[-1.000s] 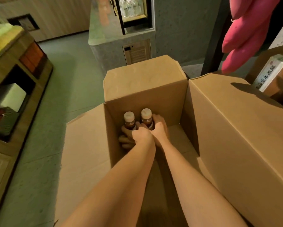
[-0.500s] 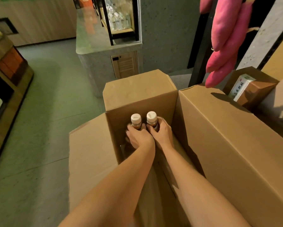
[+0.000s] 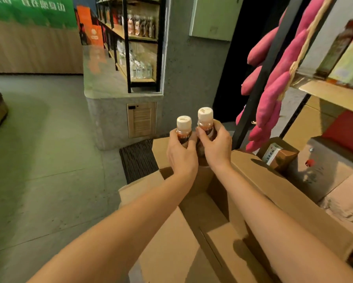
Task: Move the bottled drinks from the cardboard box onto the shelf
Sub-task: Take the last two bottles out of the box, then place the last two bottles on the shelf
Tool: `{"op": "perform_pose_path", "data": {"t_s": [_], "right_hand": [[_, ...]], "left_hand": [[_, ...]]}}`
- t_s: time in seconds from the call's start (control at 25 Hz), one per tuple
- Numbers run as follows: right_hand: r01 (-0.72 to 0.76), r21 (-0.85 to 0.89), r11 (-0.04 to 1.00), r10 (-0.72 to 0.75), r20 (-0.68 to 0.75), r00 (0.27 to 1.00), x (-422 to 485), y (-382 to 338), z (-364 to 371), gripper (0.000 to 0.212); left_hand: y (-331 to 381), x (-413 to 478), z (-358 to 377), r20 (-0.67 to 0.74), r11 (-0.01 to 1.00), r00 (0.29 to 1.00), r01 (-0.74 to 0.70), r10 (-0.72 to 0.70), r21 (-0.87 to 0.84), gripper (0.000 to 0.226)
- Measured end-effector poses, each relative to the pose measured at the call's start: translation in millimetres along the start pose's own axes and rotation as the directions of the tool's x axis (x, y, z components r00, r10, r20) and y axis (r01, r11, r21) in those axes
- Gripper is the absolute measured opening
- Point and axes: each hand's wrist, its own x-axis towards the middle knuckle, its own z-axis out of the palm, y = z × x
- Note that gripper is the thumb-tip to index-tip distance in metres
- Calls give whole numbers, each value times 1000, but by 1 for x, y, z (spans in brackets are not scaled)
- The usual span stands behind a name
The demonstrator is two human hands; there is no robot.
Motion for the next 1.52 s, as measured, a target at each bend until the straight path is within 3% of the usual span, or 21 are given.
{"op": "perform_pose_path", "data": {"t_s": [0.08,0.2,0.4,0.8,1.12,1.52], "right_hand": [[56,36,998,-56,-9,998,12,-43,21,32],[144,112,983,-144,-7,990,28,-97,73,24],[203,212,956,-224,83,971,54,-178,203,17],[143,325,935,-233,257,938,136,-313,491,24],[165,373,913,-272,256,927,278,-309,688,24],[186,397,899,-316,293,902,512,-294,917,24]], "left_hand": [[24,28,-30,25,997,997,-71,72,-42,26],[50,89,-88,21,980,980,-197,196,6,24],[62,214,-209,41,946,958,-287,284,149,32],[63,475,-420,14,899,950,-299,312,319,31],[22,689,-448,94,918,952,-307,292,249,17],[-44,996,-435,-1,952,972,-230,235,199,26]]}}
